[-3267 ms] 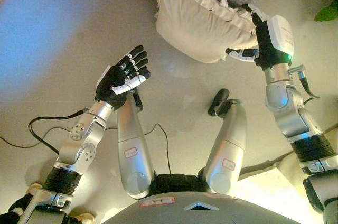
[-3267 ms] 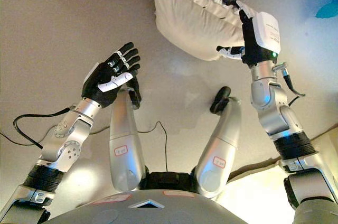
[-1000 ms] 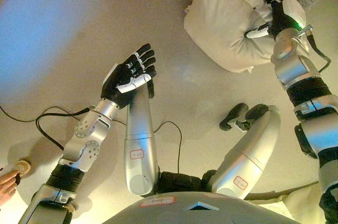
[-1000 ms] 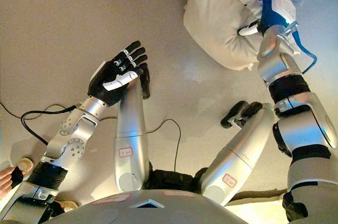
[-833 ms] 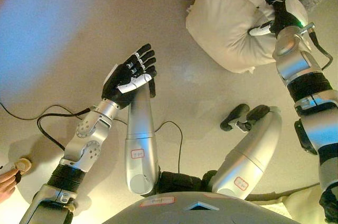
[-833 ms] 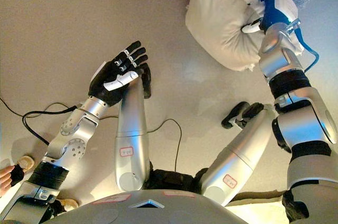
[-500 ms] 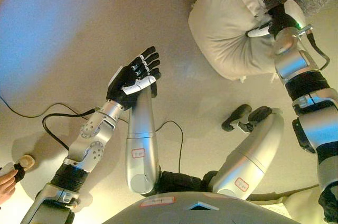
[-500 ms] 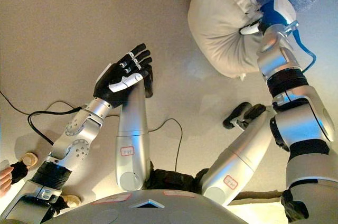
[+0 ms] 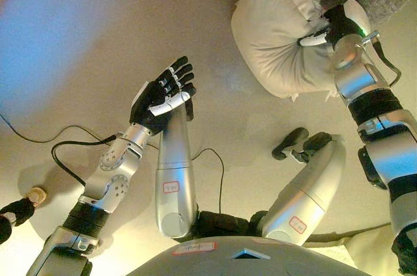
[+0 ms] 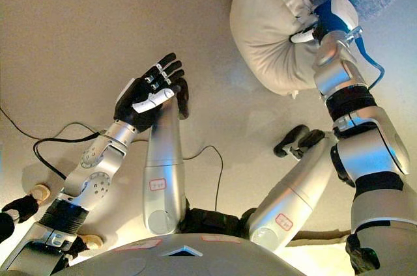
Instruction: Pick up the pillow and put it on the sofa.
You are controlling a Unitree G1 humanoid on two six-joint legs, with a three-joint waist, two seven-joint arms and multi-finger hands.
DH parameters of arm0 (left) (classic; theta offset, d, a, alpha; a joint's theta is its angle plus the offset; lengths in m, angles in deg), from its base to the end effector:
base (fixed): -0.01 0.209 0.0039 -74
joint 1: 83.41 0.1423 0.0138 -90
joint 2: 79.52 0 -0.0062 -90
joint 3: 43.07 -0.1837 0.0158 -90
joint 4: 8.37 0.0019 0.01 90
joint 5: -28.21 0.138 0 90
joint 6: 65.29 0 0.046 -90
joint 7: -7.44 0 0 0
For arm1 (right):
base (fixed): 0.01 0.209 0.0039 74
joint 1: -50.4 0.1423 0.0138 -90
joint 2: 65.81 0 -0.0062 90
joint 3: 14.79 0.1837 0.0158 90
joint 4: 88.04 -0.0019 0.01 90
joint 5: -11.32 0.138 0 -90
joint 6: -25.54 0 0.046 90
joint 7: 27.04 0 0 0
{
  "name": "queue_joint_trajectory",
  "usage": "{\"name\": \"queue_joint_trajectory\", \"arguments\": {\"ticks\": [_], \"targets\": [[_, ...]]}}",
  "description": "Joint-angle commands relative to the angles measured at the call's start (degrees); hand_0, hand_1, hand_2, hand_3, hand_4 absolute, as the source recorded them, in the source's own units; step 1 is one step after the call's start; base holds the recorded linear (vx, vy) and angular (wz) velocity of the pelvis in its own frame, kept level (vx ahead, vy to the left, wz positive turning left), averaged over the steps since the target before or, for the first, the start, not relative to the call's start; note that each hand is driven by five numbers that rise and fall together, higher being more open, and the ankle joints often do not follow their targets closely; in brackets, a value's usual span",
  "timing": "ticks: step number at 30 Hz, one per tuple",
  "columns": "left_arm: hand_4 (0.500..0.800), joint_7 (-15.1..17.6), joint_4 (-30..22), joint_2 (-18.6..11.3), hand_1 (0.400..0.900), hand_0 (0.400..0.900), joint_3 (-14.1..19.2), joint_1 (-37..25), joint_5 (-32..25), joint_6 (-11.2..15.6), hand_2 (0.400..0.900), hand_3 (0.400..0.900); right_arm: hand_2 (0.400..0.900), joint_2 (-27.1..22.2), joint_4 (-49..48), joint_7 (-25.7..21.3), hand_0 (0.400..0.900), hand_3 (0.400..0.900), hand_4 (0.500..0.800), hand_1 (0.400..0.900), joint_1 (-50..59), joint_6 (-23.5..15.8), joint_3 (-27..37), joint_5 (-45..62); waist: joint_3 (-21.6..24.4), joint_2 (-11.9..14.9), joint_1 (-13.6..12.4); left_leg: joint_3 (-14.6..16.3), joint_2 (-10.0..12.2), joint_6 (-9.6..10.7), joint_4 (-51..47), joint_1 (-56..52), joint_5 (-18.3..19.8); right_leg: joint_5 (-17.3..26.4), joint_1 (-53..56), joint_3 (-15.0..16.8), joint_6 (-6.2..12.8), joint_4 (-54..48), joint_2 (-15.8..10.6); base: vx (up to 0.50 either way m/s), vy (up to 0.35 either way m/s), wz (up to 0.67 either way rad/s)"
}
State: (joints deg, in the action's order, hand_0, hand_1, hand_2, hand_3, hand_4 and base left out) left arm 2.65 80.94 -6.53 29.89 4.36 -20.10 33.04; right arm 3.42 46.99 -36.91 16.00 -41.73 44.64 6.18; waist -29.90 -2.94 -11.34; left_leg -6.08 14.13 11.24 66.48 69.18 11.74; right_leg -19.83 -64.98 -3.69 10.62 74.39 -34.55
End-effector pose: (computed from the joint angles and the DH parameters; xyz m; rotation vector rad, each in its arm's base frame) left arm 0.2044 0.2021 0.0606 -0.2790 -0.0057 -0.3129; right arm 0.3475 -0.2299 0.1667 -1.0229 0.1993 -0.2814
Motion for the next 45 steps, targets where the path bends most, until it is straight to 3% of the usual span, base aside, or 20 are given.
{"name": "queue_joint_trajectory", "arguments": {"ticks": [1, 7, 14, 20, 25, 30, 34, 40, 45], "targets": [[0.800, 3.13, -3.58, 2.17, 0.900, 0.900, 2.38, -0.79, -1.74, 5.87, 0.900, 0.900, 0.400, -3.01, -8.96, -5.66, 0.400, 0.400, 0.500, 0.400, 4.87, -6.04, 4.42, -5.99, 0.11, -2.02, -0.38, 0.41, 5.12, -1.97, -6.08, -10.62, 3.58, 12.66, 3.44, -1.03, -0.78, -14.96, 2.27, -0.01, -0.035, -0.03], [0.800, 7.63, -4.61, 2.30, 0.900, 0.900, 5.92, 0.07, 1.10, 4.34, 0.900, 0.900, 0.400, -4.78, -24.56, -6.99, 0.400, 0.400, 0.500, 0.400, -1.87, -8.43, 9.41, -11.59, 0.11, -0.55, 0.63, 3.00, 5.26, -2.64, -22.40, -19.52, -4.64, 18.80, 13.58, -4.73, -0.46, -29.95, 3.55, -0.05, -0.060, -0.01], [0.800, 8.16, -4.82, 2.78, 0.900, 0.900, 7.35, 0.57, 3.50, 1.68, 0.900, 0.900, 0.400, -6.11, -41.87, -10.26, 0.400, 0.400, 0.500, 0.400, -13.90, -11.53, 16.18, -13.24, 0.42, 2.16, 1.45, 4.84, 3.21, -3.36, -36.99, -34.17, -9.13, 23.20, 29.58, -9.93, 1.96, -45.87, 3.57, 0.05, -0.054, -0.03], [0.800, 10.11, -4.99, 3.88, 0.900, 0.900, 7.83, 1.69, 5.61, -1.30, 0.900, 0.900, 0.400, -6.31, -55.90, -13.58, 0.400, 0.400, 0.500, 0.400, -27.93, -17.09, 25.62, -10.49, 4.99, 3.92, 3.43, 7.01, 2.83, -3.25, -45.76, -44.60, -11.03, 26.50, 41.15, -13.56, 2.86, -55.83, 5.38, 0.10, -0.039, 0.01], [0.800, 9.57, -5.97, 5.37, 0.900, 0.900, 9.03, 5.59, 7.31, -4.46, 0.900, 0.900, 0.400, -5.08, -65.01, -13.96, 0.400, 0.400, 0.500, 0.400, -42.81, -23.56, 32.46, -9.41, 10.08, 4.58, 4.56, 10.63, 2.72, -3.01, -56.74, -54.45, -13.78, 29.57, 51.13, -16.36, 4.01, -65.36, 8.18, 0.14, -0.035, 0.01], [0.800, 7.49, -6.31, 6.56, 0.900, 0.900, 10.56, 8.71, 8.28, -7.65, 0.900, 0.900, 0.400, -5.28, -69.04, -11.43, 0.400, 0.400, 0.500, 0.400, -51.21, -27.19, 36.75, -6.59, 14.98, 5.26, 5.60, 14.67, 1.64, -3.09, -65.80, -62.40, -16.14, 31.75, 58.18, -18.19, 4.38, -72.79, 11.52, 0.13, -0.026, 0.09], [0.800, 6.70, -4.44, 7.46, 0.900, 0.900, 10.16, 8.75, 8.67, -8.93, 0.900, 0.900, 0.400, -5.99, -70.33, -9.06, 0.400, 0.400, 0.500, 0.400, -51.77, -28.00, 37.79, -5.45, 18.62, 5.82, 5.96, 15.56, 0.09, -3.76, -67.30, -65.54, -15.62, 32.24, 60.55, -18.72, 4.38, -73.95, 11.95, 0.12, 0.036, 0.08], [0.800, 6.40, -4.93, 6.98, 0.900, 0.900, 11.54, 10.14, 7.80, -12.12, 0.900, 0.900, 0.400, -8.56, -70.73, -2.22, 0.400, 0.400, 0.500, 0.400, -52.23, -26.68, 39.69, -0.86, 21.83, 7.14, 5.35, 16.48, 0.25, -3.95, -68.21, -69.28, -14.50, 31.85, 63.57, -19.76, 4.38, -74.41, 12.07, 0.13, 0.012, 0.02], [0.800, 4.72, -5.45, 5.45, 0.900, 0.900, 12.24, 11.09, 8.02, -13.97, 0.900, 0.900, 0.400, -11.34, -65.46, 0.63, 0.400, 0.400, 0.500, 0.400, -49.45, -24.06, 39.41, 1.51, 22.91, 8.99, 3.47, 16.19, 0.46, -3.54, -69.59, -70.98, -14.48, 32.25, 65.78, -21.64, 4.38, -75.15, 12.34, 0.13, -0.060, 0.13]]}}
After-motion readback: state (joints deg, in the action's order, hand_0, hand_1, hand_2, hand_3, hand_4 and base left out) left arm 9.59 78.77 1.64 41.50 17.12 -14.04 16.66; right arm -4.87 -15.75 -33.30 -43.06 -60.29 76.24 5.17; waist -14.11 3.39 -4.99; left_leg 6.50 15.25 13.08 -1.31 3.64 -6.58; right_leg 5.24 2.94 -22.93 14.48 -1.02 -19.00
